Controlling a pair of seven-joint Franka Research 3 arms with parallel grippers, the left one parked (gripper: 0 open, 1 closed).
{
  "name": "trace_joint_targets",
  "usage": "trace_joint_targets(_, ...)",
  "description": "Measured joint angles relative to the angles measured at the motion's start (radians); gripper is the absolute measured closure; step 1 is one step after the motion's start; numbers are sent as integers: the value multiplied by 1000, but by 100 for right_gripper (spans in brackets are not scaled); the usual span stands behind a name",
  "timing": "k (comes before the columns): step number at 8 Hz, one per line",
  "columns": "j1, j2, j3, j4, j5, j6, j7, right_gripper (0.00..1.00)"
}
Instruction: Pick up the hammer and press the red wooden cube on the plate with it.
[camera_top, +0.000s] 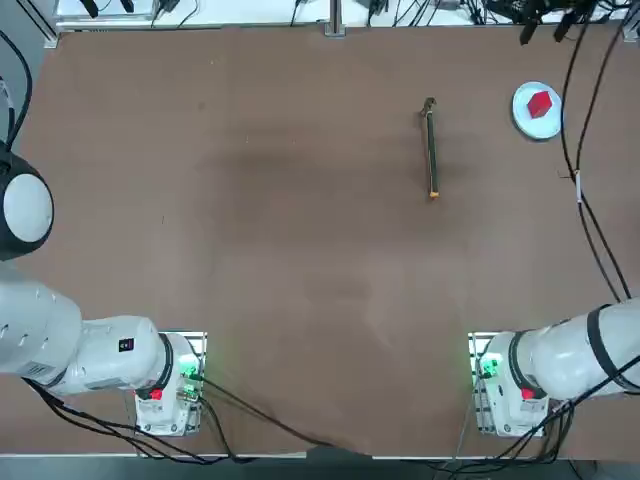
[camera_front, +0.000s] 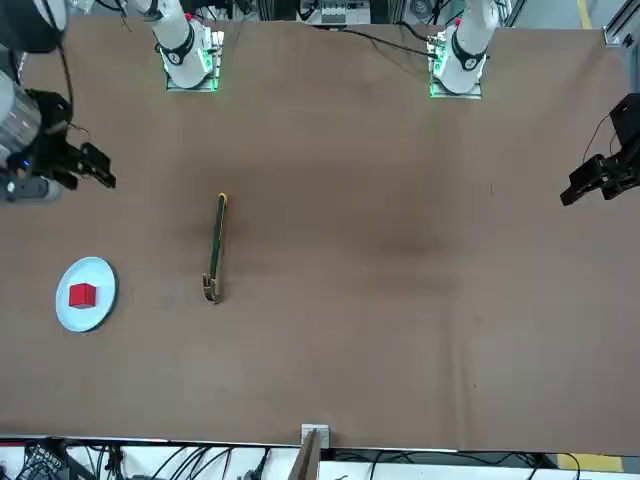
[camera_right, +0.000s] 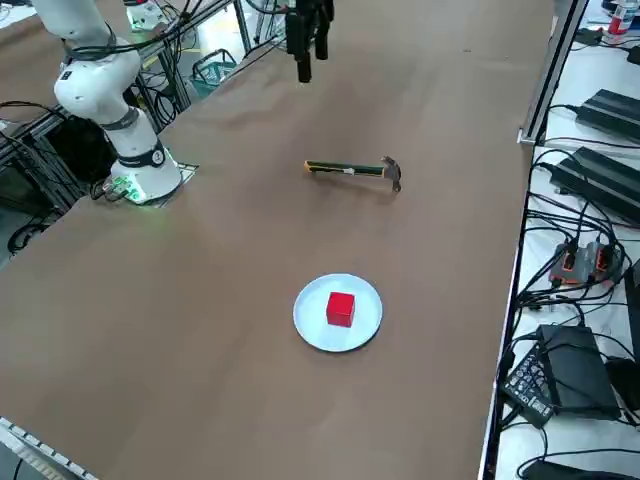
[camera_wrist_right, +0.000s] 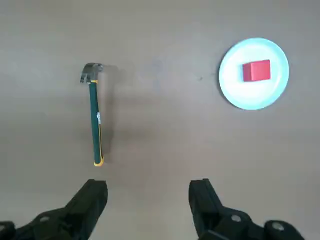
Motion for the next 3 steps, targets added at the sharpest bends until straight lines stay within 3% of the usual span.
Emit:
trace_joint_targets(1,-71,-15,61,-4,0,-13,0,0)
trace_joint_targets(3,-101,-36,91,-20,0,-20,1,0)
